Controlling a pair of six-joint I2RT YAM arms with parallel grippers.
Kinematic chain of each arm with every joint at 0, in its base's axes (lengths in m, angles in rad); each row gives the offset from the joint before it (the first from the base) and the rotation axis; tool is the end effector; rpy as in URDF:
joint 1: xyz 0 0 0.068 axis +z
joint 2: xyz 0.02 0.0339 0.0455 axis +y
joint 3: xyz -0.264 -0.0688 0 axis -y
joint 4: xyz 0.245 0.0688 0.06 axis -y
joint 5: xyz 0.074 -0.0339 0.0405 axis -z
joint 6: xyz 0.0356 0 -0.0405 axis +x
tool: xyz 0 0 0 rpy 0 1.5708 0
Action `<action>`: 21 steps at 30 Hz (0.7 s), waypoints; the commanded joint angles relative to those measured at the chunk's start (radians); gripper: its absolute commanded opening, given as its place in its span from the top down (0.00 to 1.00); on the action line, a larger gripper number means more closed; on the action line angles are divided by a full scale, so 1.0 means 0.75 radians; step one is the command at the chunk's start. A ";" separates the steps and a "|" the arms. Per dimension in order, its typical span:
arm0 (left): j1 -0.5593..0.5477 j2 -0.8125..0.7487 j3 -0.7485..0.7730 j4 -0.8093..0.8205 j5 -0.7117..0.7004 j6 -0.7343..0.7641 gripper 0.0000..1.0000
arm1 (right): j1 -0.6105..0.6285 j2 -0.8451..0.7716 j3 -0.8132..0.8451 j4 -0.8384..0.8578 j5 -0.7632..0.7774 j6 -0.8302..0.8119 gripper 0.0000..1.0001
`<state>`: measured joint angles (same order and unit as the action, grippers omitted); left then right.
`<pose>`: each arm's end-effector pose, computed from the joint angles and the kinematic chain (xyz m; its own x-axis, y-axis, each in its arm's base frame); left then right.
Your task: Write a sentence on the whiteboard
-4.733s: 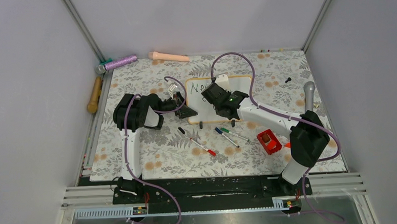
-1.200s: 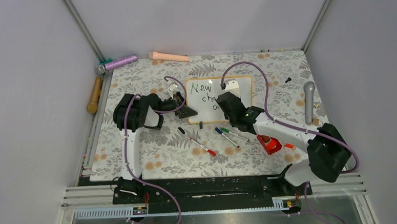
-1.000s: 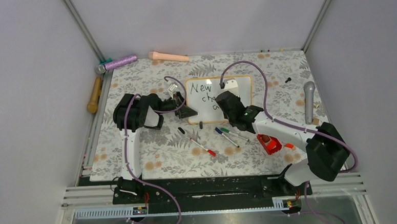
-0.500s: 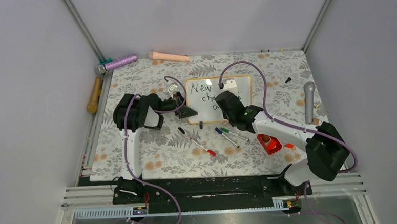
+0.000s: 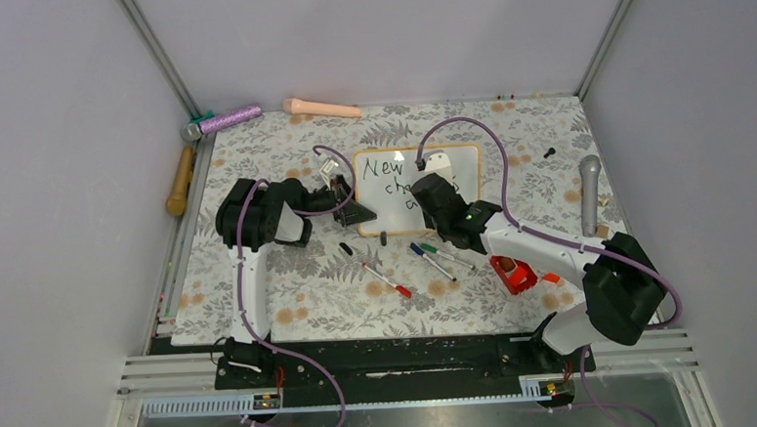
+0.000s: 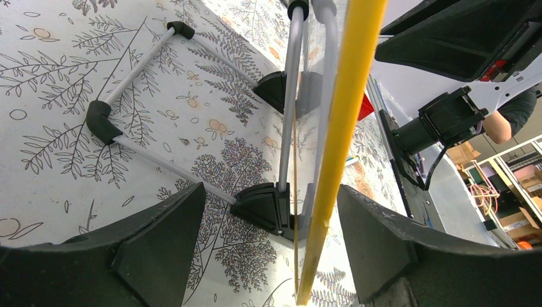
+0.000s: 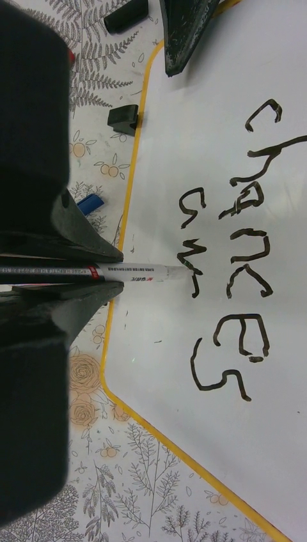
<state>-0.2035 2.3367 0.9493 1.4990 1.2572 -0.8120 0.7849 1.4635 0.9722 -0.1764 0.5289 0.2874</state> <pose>0.3762 -0.1122 0.0833 -0.6420 -0.0961 -0.7606 0.7590 0.0601 -0.6483 0.2379 0.2123 0.2485 -0.5136 -0.1671 -0.8416 -0.1922 0.9783 -0.0770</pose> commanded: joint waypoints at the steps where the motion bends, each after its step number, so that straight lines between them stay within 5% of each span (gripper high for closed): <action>1: 0.008 0.022 -0.002 -0.035 0.012 0.006 0.21 | -0.012 -0.024 -0.013 -0.027 -0.007 0.012 1.00; 21: 0.008 0.021 -0.002 -0.036 0.012 0.007 0.21 | -0.024 -0.028 0.013 -0.096 0.077 0.017 1.00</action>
<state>-0.2035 2.3367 0.9493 1.4986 1.2572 -0.8124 0.7841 1.4593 0.9600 -0.2138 0.5354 0.2924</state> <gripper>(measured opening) 0.778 0.208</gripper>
